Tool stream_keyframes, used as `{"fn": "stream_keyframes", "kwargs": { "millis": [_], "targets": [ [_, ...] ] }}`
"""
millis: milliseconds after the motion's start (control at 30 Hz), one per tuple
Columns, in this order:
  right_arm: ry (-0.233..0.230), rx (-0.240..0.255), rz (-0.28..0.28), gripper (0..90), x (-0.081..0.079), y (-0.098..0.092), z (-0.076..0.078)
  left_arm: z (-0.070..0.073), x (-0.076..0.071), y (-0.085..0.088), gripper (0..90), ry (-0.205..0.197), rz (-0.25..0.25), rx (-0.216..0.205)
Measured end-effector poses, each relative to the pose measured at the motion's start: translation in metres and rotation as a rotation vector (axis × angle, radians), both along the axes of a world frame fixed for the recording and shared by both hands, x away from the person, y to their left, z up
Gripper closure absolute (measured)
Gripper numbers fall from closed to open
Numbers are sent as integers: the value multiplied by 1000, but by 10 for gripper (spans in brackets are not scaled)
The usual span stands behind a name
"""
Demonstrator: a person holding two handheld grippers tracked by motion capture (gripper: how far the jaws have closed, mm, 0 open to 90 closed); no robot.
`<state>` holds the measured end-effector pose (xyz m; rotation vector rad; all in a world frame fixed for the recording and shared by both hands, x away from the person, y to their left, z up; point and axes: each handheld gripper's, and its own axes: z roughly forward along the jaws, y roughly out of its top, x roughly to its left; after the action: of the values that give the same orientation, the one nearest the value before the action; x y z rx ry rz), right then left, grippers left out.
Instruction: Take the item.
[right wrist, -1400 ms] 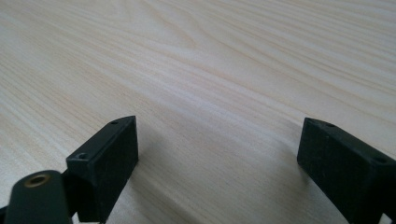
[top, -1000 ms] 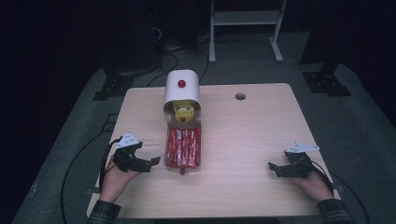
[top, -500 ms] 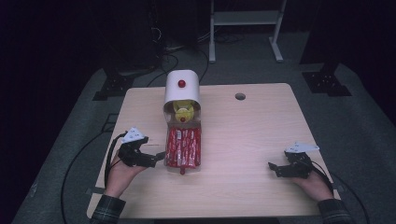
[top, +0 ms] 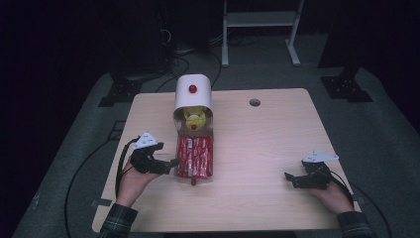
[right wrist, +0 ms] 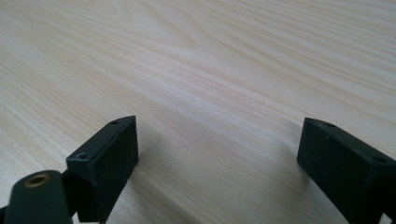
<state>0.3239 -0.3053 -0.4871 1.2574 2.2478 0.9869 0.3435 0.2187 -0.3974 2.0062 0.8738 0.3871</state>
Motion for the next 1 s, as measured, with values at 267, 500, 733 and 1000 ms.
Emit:
{"fn": "stream_keyframes", "kwargs": {
  "millis": [267, 500, 733, 1000],
  "targets": [
    [0, 0, 0, 114, 0, 0, 0, 1, 3, -9, 153, -7, -15, -10],
    [0, 0, 0, 114, 0, 0, 0, 1, 7, -14, 230, -11, -17, -10],
    [0, 0, 0, 114, 0, 0, 0, 3, 9, -23, 278, -11, -30, -11],
    [0, 0, 0, 114, 0, 0, 0, 3, 13, -33, 301, -7, -43, -4]
  ]
}}
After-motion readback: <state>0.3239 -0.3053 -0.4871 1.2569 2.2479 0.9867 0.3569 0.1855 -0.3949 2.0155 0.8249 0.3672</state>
